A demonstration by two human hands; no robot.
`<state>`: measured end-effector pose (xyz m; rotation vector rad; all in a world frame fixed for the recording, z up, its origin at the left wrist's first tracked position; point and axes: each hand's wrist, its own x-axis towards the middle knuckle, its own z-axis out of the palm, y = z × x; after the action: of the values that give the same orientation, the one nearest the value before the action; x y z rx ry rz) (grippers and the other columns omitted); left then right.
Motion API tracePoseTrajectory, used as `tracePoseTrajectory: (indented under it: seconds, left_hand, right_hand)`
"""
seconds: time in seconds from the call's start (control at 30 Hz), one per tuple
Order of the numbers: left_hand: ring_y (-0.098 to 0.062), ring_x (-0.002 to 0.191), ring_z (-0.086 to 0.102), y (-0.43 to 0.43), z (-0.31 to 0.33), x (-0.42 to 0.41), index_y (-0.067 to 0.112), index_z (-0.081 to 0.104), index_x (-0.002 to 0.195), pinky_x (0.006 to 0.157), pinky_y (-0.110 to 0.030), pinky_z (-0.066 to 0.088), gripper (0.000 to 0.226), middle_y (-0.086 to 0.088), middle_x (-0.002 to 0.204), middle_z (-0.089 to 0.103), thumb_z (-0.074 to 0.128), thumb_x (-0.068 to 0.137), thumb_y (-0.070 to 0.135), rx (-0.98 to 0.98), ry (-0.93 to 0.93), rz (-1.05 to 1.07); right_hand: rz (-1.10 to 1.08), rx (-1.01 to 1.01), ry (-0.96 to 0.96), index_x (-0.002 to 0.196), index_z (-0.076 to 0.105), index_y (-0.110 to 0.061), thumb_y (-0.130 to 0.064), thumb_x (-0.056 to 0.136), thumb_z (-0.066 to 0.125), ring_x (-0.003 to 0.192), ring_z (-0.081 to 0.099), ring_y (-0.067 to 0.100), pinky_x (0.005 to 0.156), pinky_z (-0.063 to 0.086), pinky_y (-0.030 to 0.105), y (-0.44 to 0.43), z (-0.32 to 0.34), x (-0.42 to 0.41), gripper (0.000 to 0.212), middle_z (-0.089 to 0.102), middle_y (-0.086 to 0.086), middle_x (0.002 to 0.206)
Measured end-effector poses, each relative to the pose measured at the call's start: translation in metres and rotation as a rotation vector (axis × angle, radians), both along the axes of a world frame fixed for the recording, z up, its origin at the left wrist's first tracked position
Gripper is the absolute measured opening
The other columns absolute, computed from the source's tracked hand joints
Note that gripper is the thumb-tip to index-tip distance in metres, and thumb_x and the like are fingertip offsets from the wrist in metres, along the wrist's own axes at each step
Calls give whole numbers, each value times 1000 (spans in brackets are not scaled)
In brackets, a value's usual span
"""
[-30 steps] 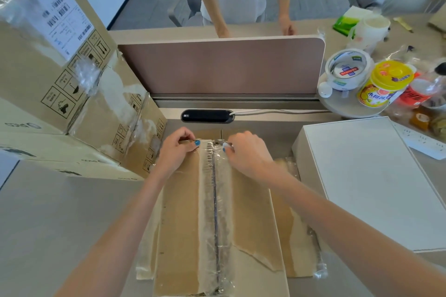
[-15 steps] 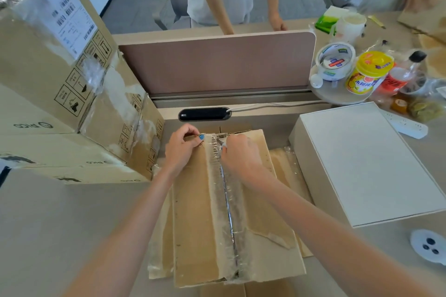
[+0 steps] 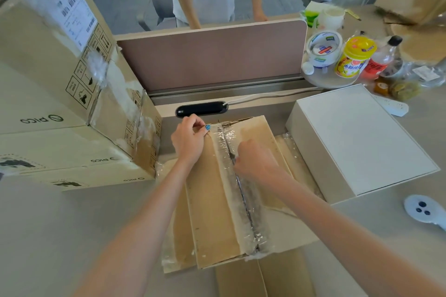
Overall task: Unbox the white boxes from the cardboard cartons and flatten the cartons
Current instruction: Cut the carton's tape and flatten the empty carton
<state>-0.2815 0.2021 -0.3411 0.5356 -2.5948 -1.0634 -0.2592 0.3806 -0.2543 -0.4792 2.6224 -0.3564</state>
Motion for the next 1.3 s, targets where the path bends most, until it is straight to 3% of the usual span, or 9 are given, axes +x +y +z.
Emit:
tracePoseTrajectory:
  seconds: [0.23, 0.33, 0.47, 0.57, 0.7, 0.83, 1.03, 1.17, 1.3]
  left_hand:
    - [-13, 94, 60, 3, 3, 6, 26, 67, 92, 100, -50, 42, 7, 11, 93, 66, 66, 91, 19, -150, 54, -34]
    - [-23, 120, 58, 7, 4, 21, 17, 60, 132, 112, -48, 32, 36, -3, 125, 66, 60, 97, 27, -369, -17, -132]
    - [-23, 147, 25, 19, -4, 64, 17, 32, 154, 121, -44, 18, 58, -5, 160, 31, 45, 103, 40, -427, -105, -200]
    - [-17, 152, 12, 31, -12, 98, 23, 27, 156, 122, -41, 8, 61, 1, 164, 19, 21, 101, 50, -454, -156, -225]
    - [-12, 152, 5, 48, -14, 141, 27, 26, 156, 124, -39, 1, 57, 5, 164, 16, 26, 102, 47, -459, -185, -251]
    - [-17, 150, 20, 69, -12, 181, 23, 42, 149, 123, -42, 7, 59, 1, 160, 30, 27, 98, 48, -499, -152, -239]
    - [-20, 151, 16, 86, -20, 224, 28, 39, 150, 121, -51, 16, 55, 2, 162, 27, 25, 100, 47, -546, -175, -200]
    - [-20, 152, 12, 88, -25, 225, 30, 35, 151, 120, -51, 16, 58, 4, 163, 23, 19, 101, 52, -546, -195, -176]
    - [-17, 153, 8, 90, -24, 225, 32, 32, 152, 121, -50, 13, 61, 6, 164, 19, 14, 99, 56, -549, -216, -163]
  right_hand:
    - [22, 27, -1, 79, 46, -10, -11, 90, 48, 72, 50, 25, 62, 40, 28, 15, 0, 31, 11, 38, 0, 66]
    - [-19, 11, 26, 83, 50, -11, -10, 90, 46, 75, 52, 25, 64, 42, 29, 16, -6, 38, 8, 40, 0, 70]
    - [-33, 17, 65, 92, 56, -11, -12, 92, 43, 87, 60, 27, 65, 41, 29, 20, -13, 43, 13, 52, 5, 84]
    - [-2, 48, 121, 97, 57, -11, -14, 95, 41, 89, 62, 29, 64, 40, 28, 24, -17, 45, 17, 62, 9, 94]
    - [23, 70, 183, 107, 58, -9, -15, 98, 40, 92, 61, 29, 63, 39, 30, 25, -21, 51, 21, 63, 10, 100]
    - [53, 96, 190, 109, 58, -7, -7, 94, 43, 94, 62, 29, 62, 40, 30, 26, -20, 55, 22, 63, 10, 102]
    - [54, 40, 145, 88, 57, -7, -1, 88, 44, 70, 52, 21, 53, 39, 27, 31, -14, 65, 14, 45, 1, 69]
    - [35, -14, 61, 83, 51, -7, -8, 89, 49, 74, 54, 23, 61, 44, 28, 37, -8, 76, 7, 46, 2, 69]
    - [67, 22, 3, 67, 42, -11, -12, 89, 50, 69, 54, 22, 59, 42, 28, 49, -2, 92, 23, 47, 2, 69]
